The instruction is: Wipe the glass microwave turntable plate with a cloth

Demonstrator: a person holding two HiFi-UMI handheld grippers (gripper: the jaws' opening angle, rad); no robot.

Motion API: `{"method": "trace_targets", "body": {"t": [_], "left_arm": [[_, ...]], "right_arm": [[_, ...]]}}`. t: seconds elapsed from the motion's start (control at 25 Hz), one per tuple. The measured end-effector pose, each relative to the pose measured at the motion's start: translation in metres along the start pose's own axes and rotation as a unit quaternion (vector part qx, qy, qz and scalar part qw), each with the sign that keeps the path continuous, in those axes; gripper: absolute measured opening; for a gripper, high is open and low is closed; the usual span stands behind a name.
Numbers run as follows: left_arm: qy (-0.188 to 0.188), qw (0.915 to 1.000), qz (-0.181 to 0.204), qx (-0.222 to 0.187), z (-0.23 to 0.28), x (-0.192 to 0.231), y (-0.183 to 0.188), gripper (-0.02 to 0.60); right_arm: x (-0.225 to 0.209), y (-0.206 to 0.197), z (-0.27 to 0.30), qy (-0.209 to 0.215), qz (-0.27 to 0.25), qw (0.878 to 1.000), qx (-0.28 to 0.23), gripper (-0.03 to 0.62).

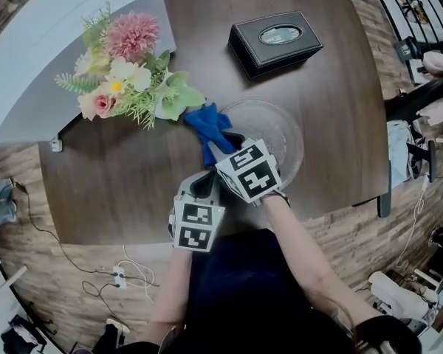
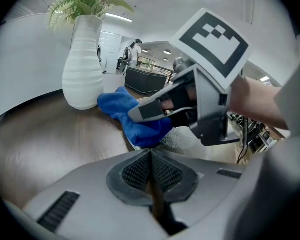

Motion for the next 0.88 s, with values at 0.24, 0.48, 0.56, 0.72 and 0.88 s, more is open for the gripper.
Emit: {"method": "trace_targets", "body": {"t": [0.24, 0.48, 0.56, 0.72, 0.88], "left_arm": [[-0.006, 0.9999, -0.01, 0.002, 0.0, 0.001, 0.0, 0.003], [-0.004, 0.9999, -0.013, 0.004, 0.0, 0.001, 0.0, 0.003], [-0.004, 0.9999, -0.011, 0.004, 0.0, 0.001, 0.0, 0.003], [-0.006, 0.9999, -0.011, 0.005, 0.0, 0.001, 0.0, 0.003], [-0.003, 0.9999, -0.01, 0.005, 0.0, 0.0, 0.0, 0.003]], "right_arm": [[-0.004, 0.0, -0.001, 0.002, 0.006, 1.0, 0.002, 0.074], [-0.01, 0.0, -0.002, -0.006, 0.008, 1.0, 0.0, 0.074], [-0.012, 0.0, -0.003, -0.009, 0.008, 1.0, -0.002, 0.074], [-0.017, 0.001, -0.006, -0.017, 0.011, 1.0, -0.006, 0.074], [-0.026, 0.001, -0.011, -0.028, 0.017, 0.999, -0.01, 0.074]]}}
Point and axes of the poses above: the fingertips, and each gripper's own axes: z forward along the fingers, x to its left, y out of its top, the point moved 7 cm from there along -z, backward along the fingers, and after that the axes turned 12 degrees about y, right-handed, at the moved point
